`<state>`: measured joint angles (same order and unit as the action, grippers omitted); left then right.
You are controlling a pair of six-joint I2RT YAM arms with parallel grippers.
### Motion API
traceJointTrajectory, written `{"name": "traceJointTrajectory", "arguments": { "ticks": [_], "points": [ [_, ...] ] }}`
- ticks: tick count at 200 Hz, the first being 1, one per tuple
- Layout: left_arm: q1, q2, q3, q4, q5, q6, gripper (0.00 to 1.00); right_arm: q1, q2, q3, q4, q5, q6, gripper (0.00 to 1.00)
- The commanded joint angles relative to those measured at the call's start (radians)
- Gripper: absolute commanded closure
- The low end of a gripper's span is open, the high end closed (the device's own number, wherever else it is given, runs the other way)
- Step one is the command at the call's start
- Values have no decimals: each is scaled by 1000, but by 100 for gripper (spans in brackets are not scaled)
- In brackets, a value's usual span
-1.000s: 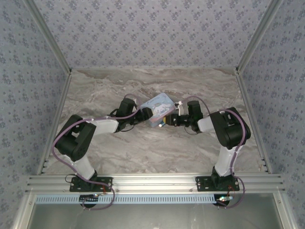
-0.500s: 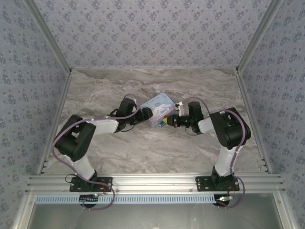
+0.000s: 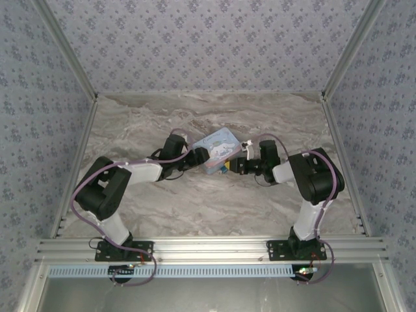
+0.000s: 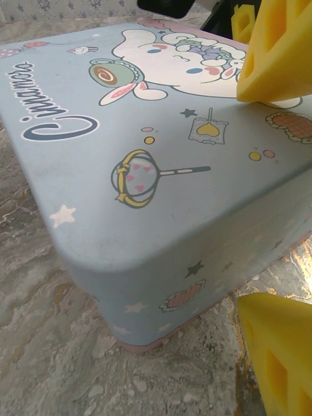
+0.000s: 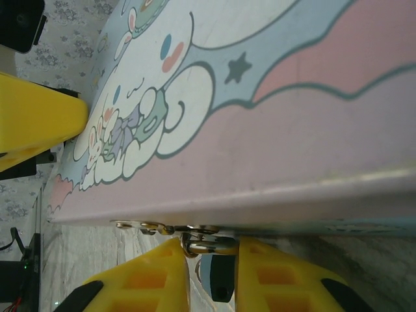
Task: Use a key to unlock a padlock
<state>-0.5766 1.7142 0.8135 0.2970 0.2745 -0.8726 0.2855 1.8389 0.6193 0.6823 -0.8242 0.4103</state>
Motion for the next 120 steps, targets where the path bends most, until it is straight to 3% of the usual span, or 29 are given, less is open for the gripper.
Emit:
{"name": "traceJointTrajectory", "arguments": {
  "ticks": [1, 82, 120],
  "points": [
    [0, 14, -26, -163, -42, 35, 25, -23, -34, -20, 4, -13, -23, 76],
    [0, 13, -19, -168, -41, 35, 25, -39, -63, -61, 42, -40, -18, 62],
    [1, 15, -19, -165, -41, 34, 25, -25, -41, -49, 41, -26, -16, 64]
  ]
}}
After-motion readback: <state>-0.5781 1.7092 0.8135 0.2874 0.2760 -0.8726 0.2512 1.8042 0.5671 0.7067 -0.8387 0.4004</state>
